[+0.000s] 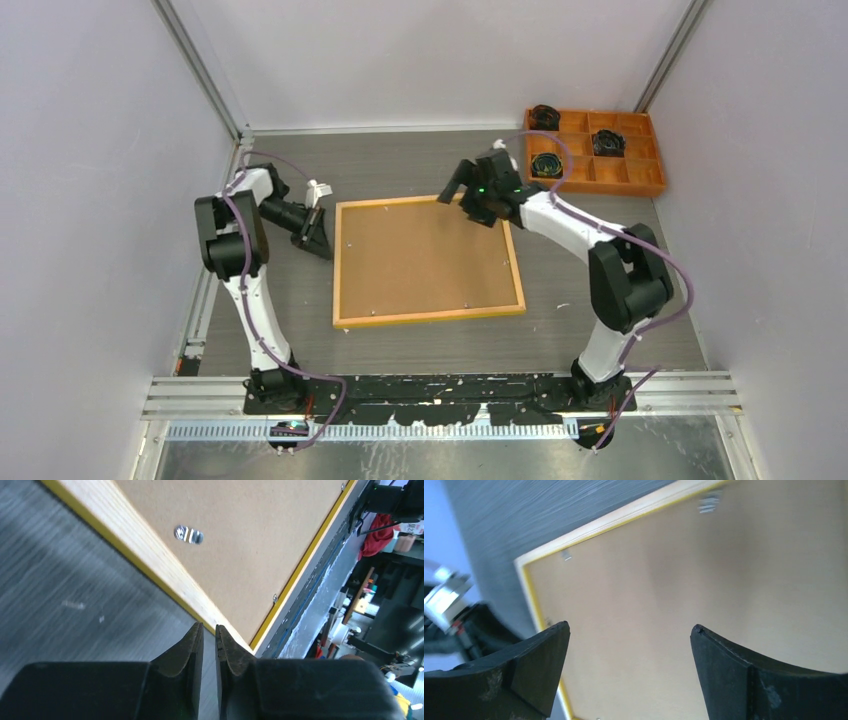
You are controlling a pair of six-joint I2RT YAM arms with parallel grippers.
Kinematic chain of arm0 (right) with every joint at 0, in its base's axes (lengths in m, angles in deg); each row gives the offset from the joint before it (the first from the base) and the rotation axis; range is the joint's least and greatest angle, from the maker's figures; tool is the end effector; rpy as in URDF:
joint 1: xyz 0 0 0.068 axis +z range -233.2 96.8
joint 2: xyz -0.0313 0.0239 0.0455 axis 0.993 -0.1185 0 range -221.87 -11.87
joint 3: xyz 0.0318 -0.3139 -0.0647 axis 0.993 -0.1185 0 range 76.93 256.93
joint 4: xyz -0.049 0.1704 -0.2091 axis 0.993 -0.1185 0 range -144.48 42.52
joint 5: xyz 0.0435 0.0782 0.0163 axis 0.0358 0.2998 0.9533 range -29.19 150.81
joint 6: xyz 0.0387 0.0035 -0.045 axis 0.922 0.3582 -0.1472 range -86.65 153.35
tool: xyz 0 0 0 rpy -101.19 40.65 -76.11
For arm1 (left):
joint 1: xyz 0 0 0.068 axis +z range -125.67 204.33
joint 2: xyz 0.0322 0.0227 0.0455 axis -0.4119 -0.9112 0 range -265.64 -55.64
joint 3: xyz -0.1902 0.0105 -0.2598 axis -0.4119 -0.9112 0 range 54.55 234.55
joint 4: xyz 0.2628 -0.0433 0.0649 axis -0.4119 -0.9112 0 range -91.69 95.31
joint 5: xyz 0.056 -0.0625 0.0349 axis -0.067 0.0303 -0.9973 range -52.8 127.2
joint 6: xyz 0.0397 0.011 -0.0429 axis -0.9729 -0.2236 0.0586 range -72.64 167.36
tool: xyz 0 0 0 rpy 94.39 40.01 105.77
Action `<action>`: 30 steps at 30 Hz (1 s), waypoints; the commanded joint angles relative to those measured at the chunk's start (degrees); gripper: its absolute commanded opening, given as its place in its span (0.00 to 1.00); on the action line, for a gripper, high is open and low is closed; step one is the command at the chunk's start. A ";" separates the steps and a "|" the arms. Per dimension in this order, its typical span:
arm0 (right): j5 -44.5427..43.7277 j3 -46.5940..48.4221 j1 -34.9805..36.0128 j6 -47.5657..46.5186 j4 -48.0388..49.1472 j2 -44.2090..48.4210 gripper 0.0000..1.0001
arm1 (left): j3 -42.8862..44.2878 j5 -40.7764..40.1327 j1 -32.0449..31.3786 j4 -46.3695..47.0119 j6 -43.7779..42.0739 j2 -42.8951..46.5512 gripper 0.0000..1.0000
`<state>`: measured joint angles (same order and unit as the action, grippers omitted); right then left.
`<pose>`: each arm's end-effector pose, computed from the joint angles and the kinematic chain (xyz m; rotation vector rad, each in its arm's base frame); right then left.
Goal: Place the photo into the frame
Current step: Adjust the photo frame at the center of the board, then install the photo frame at the center of the board.
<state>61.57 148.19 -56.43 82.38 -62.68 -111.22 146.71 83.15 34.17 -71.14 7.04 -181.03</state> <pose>0.3685 0.1866 0.2746 0.4616 2.3814 0.6563 0.4154 0.0404 0.1804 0.5397 2.7686 -1.2872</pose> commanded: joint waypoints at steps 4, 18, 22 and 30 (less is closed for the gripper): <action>10.99 11.51 10.38 0.55 11.90 -13.25 0.87 | 2.50 4.64 -1.32 2.26 6.12 -4.72 0.14; 19.06 29.15 17.57 4.86 13.03 -33.40 0.79 | 0.89 3.82 -1.37 5.59 8.58 -4.59 0.03; 19.60 30.65 18.88 5.54 13.19 -35.17 0.78 | 0.22 3.64 -1.33 6.27 8.74 -4.08 0.02; 19.88 34.00 20.46 6.34 13.53 -38.21 0.70 | 0.04 3.35 -1.33 6.75 8.82 -4.09 0.01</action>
<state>80.60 179.60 -37.07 87.96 -49.57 -147.86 147.20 86.08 32.97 -68.65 15.94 -186.14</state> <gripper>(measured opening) 0.735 0.015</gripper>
